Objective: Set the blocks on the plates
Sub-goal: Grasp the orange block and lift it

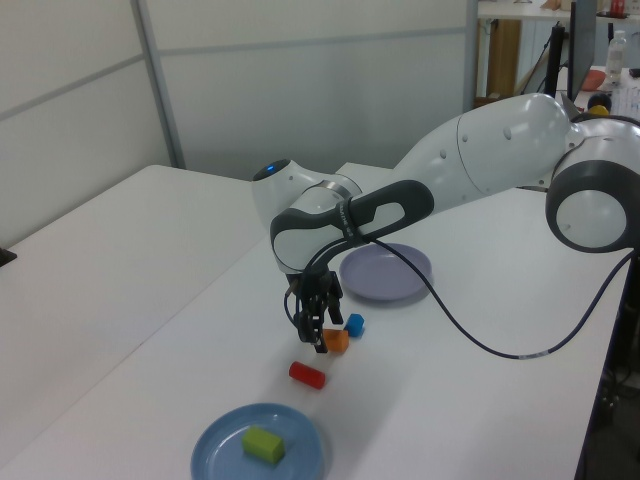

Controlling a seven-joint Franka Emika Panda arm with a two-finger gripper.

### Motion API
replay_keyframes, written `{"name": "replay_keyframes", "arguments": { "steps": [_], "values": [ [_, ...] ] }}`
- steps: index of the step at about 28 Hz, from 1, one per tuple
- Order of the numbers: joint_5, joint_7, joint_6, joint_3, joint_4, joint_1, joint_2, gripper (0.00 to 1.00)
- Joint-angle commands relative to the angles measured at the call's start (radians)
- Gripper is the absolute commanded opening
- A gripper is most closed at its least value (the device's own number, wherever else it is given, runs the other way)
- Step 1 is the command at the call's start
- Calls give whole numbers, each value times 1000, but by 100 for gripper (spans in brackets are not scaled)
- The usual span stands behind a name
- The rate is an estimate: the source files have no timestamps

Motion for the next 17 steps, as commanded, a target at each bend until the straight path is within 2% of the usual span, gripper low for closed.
{"name": "replay_keyframes", "arguments": {
  "steps": [1, 7, 12, 13, 17],
  "values": [
    [-5, -9, -17, -1, -6, -2, -12, 100],
    [-10, -11, -16, -1, -9, -2, -8, 92],
    [-10, -17, -16, -1, -8, -4, -8, 65],
    [-10, -17, -16, -2, -8, -3, -8, 62],
    [-21, -17, -14, -2, -9, -4, -2, 61]
  ]
}}
